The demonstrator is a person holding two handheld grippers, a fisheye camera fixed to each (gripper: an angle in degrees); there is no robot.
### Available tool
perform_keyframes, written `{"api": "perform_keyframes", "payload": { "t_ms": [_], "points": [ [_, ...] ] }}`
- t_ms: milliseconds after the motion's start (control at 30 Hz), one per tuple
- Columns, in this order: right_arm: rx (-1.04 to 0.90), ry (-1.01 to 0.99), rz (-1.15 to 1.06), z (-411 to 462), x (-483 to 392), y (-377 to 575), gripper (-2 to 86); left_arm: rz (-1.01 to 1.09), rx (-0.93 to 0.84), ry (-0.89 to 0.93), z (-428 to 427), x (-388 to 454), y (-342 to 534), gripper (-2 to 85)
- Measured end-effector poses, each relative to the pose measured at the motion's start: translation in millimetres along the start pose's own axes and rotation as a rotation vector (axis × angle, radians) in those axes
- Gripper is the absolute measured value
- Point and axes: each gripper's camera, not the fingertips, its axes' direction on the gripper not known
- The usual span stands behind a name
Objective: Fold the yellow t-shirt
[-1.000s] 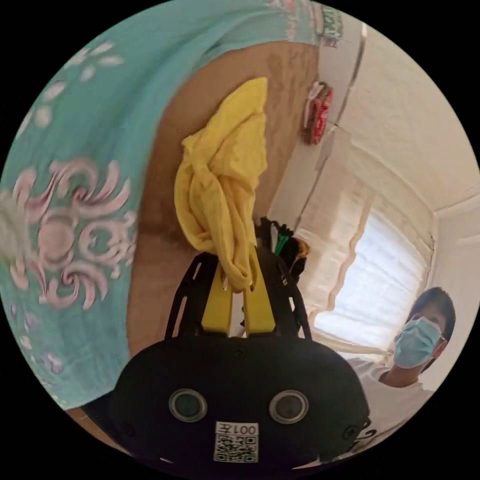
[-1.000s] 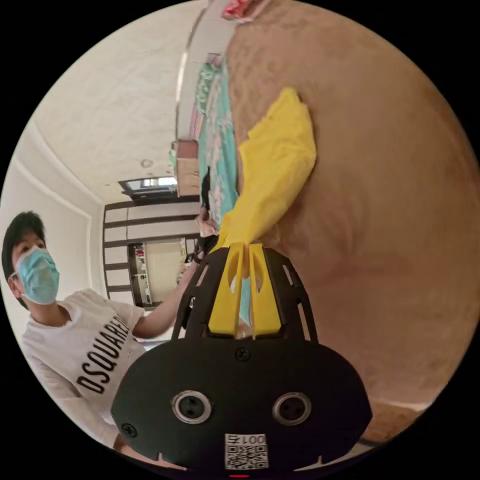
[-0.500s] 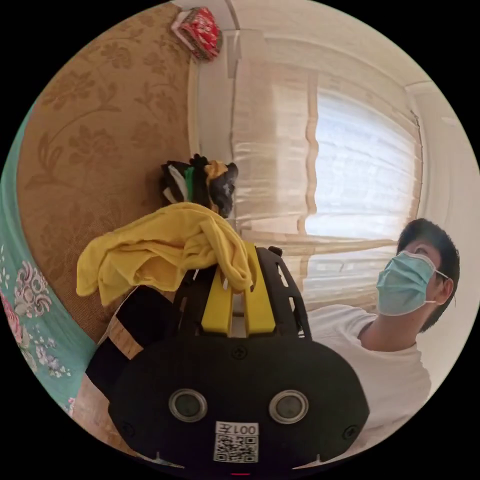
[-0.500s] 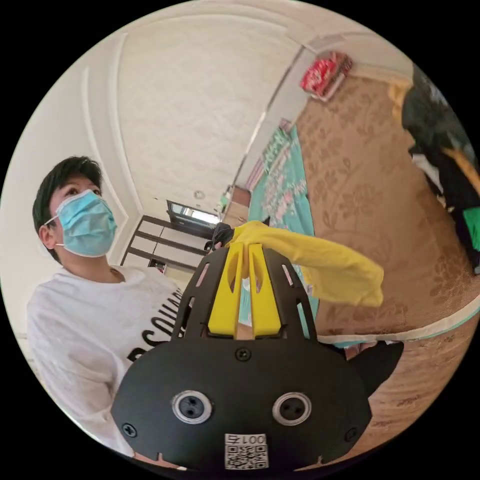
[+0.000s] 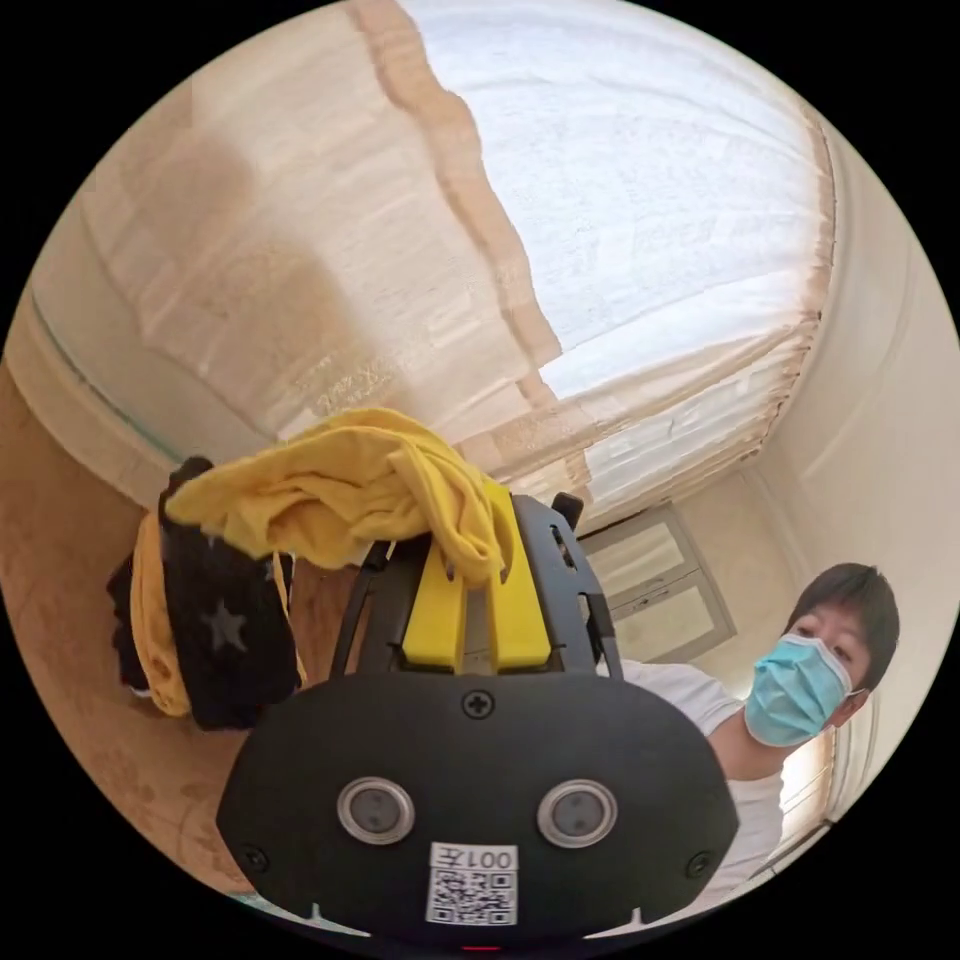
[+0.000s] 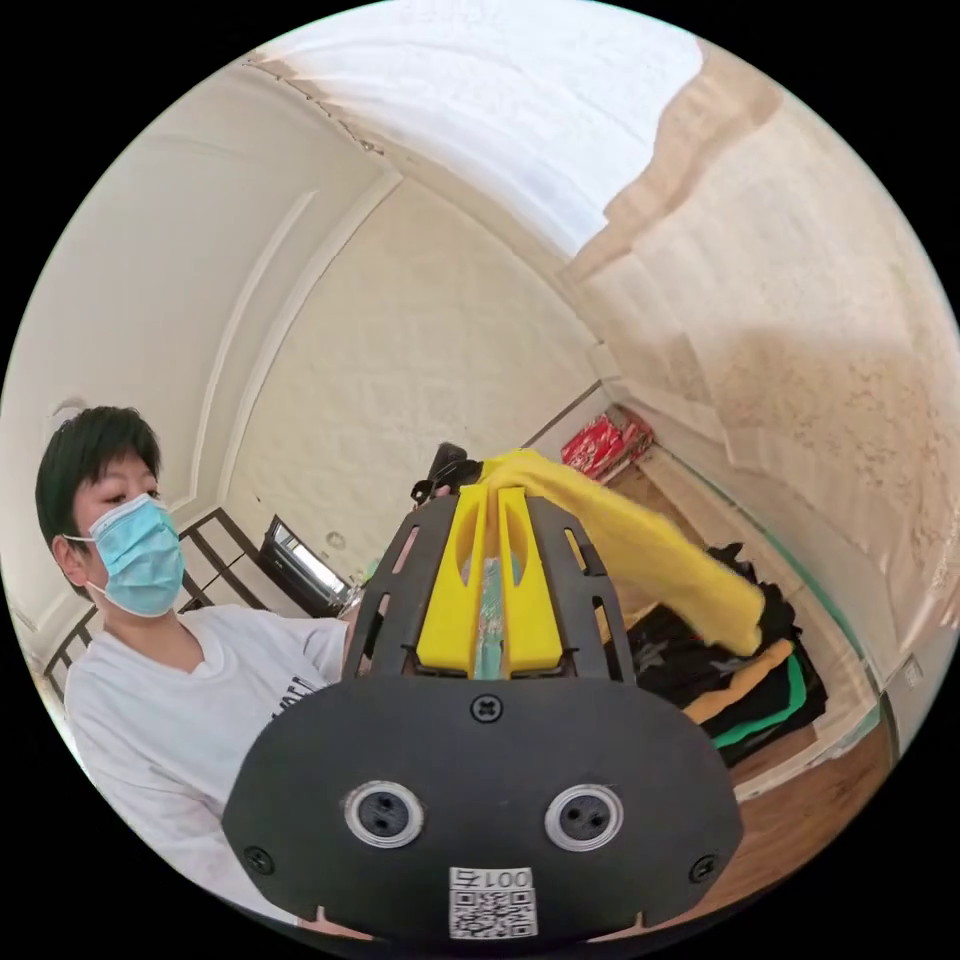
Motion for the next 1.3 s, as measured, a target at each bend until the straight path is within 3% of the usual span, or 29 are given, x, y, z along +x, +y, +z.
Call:
{"api": "perform_keyframes", "payload": {
  "t_ms": [200,433,500,633,833,900,967,1033,1133,1300],
  "points": [
    [-0.059,0.12,0.126,6,78,20,1.4,-0.075,-0.19,-0.121,74,-57,-73,-0.8],
    [-0.349,0.165,0.451,73,152,143,1.1,-0.431,-0.47,-0.342,129,-179,2,-0.9],
    [-0.406,0.119,0.518,76,156,160,0.9,-0.541,-0.388,-0.253,133,-195,21,-0.9],
    [-0.45,0.096,0.426,72,132,131,0.8,-0.456,-0.211,-0.158,133,-160,26,-0.8],
    [-0.632,0.174,0.408,102,98,126,0.5,-0.502,-0.305,-0.288,165,-150,40,0.4],
    [-0.7,0.189,0.43,108,96,134,0.3,-0.533,-0.276,-0.31,173,-153,51,2.8],
    [-0.739,0.148,0.462,106,92,135,0.2,-0.556,-0.16,-0.221,178,-150,69,5.3],
    [-0.774,0.134,0.422,98,76,131,0.2,-0.545,-0.07,-0.189,178,-139,83,5.9],
    [-0.869,0.251,0.218,83,32,118,0.3,-0.562,0.007,-0.305,173,-113,111,5.3],
    [-0.837,0.632,-0.509,96,-83,90,0.4,-0.502,0.15,-0.68,175,-43,152,0.5]
  ]
}}
